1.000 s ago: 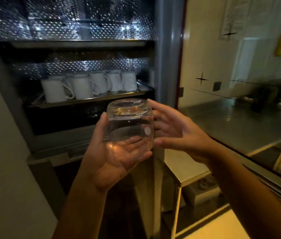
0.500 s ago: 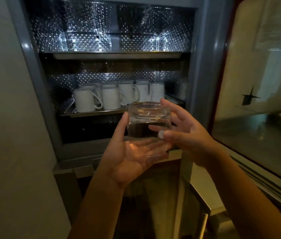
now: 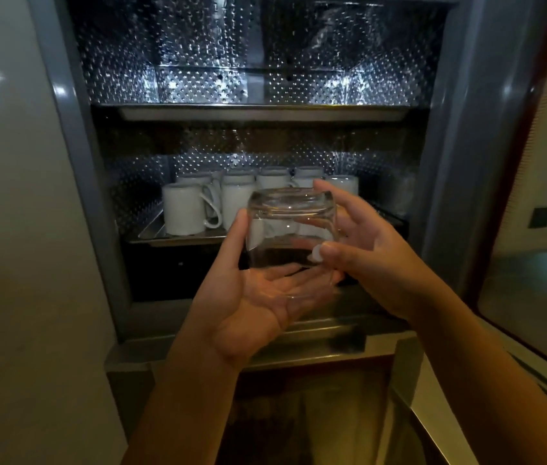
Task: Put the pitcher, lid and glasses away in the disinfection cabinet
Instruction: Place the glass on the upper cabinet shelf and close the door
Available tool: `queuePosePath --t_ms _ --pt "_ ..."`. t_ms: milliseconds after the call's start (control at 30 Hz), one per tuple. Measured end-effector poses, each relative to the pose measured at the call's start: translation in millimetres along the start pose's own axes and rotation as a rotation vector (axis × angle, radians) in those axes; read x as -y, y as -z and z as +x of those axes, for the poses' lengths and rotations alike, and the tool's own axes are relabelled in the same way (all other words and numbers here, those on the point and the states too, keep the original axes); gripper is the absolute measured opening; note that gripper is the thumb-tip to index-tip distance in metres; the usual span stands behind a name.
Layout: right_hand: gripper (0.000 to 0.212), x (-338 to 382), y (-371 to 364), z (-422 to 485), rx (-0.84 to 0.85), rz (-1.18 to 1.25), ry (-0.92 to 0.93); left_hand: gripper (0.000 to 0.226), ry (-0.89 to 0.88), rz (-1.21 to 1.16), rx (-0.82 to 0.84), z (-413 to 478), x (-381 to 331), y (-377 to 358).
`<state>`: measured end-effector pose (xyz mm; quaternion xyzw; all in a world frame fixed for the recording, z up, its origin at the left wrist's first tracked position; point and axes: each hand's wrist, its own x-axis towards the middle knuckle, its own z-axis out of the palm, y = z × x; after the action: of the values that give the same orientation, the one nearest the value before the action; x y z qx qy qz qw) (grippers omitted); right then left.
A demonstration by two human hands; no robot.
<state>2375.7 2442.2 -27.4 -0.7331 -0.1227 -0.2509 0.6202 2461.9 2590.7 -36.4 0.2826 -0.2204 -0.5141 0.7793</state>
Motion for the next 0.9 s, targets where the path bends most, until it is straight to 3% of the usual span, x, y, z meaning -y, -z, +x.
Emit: queuePosePath --t_ms 300,633,900 --pt "0.08 4.5 37.1 67.3 0.079 -0.067 0.094 0.075 -0.101 0.118 0.073 52.4 -40.6 -13.0" --pt "0.096 10.4 39.7 115.4 0.075 -0.07 0.131 0.071 -0.155 0.111 0.095 65.4 -78.7 -23.1" --pt "0.082 37.0 38.8 121.0 0.021 -0.192 0.143 0.075 -0.088 0.077 0.208 78.8 -100.1 -31.6"
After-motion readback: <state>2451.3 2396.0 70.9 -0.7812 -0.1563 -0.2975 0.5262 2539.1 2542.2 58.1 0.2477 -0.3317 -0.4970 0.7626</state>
